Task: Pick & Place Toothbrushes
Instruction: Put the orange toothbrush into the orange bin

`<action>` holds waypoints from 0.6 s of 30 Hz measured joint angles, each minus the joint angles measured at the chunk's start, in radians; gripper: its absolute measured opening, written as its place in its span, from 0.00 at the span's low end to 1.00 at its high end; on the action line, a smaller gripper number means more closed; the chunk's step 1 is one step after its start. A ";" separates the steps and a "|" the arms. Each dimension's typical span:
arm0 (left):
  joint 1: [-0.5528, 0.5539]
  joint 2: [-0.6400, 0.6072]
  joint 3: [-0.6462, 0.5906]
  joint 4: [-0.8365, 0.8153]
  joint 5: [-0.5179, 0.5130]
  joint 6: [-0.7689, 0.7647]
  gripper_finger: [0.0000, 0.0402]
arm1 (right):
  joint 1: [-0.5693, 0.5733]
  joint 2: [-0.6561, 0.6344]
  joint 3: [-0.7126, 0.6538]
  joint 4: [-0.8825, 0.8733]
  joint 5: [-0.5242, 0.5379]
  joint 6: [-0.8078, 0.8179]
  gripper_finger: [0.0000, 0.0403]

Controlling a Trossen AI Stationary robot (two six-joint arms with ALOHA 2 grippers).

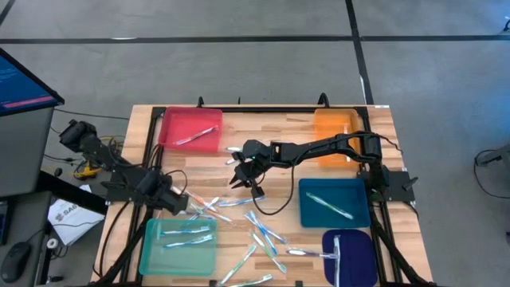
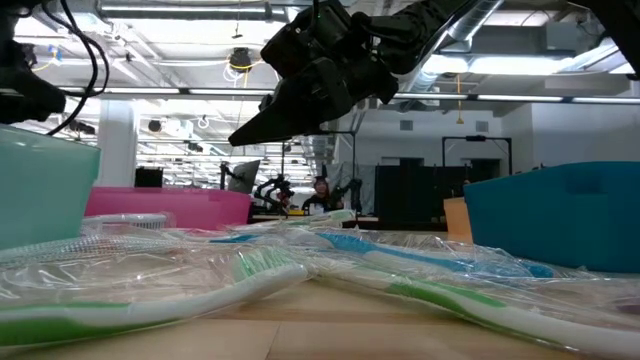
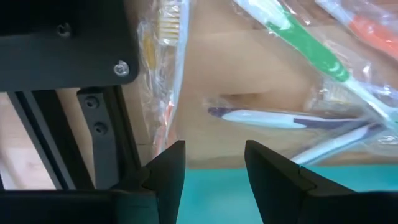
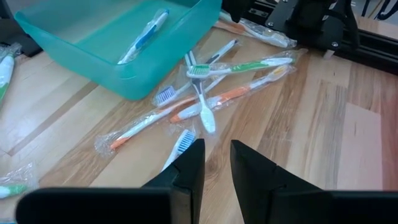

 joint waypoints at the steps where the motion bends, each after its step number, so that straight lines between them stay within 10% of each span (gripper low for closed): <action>1: -0.004 0.009 0.000 0.000 0.000 -0.003 0.40 | 0.000 0.000 0.000 0.000 0.000 0.000 0.18; 18: -0.134 0.122 0.000 0.015 0.038 -0.241 0.41 | 0.000 0.000 0.000 0.022 0.000 -0.026 0.18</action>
